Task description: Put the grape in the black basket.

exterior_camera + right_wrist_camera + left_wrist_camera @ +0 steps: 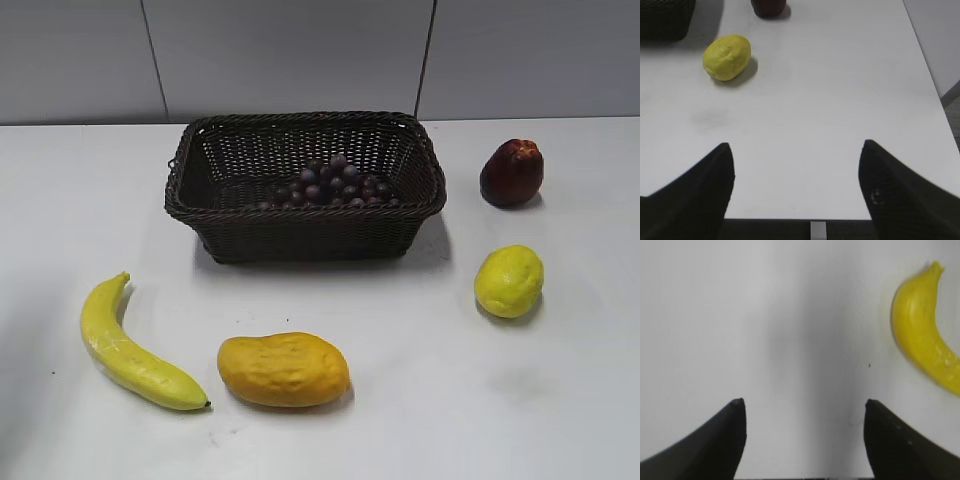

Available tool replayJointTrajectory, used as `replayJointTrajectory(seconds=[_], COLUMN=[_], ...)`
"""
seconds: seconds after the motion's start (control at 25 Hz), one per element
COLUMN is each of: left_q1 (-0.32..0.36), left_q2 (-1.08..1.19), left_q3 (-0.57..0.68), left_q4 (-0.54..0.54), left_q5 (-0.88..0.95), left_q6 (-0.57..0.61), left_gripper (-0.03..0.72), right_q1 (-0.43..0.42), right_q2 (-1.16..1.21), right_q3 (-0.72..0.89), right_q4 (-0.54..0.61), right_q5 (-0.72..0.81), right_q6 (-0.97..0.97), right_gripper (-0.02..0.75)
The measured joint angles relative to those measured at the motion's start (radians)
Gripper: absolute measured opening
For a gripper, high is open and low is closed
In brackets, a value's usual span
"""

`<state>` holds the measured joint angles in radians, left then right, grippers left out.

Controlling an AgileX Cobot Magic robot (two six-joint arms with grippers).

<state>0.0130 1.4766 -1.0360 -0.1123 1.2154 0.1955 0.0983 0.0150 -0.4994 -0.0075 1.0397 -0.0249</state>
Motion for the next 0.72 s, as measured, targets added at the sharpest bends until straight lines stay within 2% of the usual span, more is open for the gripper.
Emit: replayJointTrajectory(seconds=[0.48,0.72], left_q1=[0.001,0.001], left_q2=[-0.461,-0.716], left_q3=[0.4,0.519], left_q4=[-0.01,-0.072], left_q5=[-0.097,-0.128], left_q6=[0.0,0.0], left_gripper=[0.522,0.522], right_q1=[0.0,0.0], right_q2=[0.0,0.0], right_q3=[0.0,0.0], right_q4=[-0.001,-0.001], right_q5=[0.0,0.0], right_q6=[0.0,0.0], right_gripper=[0.588,0.588])
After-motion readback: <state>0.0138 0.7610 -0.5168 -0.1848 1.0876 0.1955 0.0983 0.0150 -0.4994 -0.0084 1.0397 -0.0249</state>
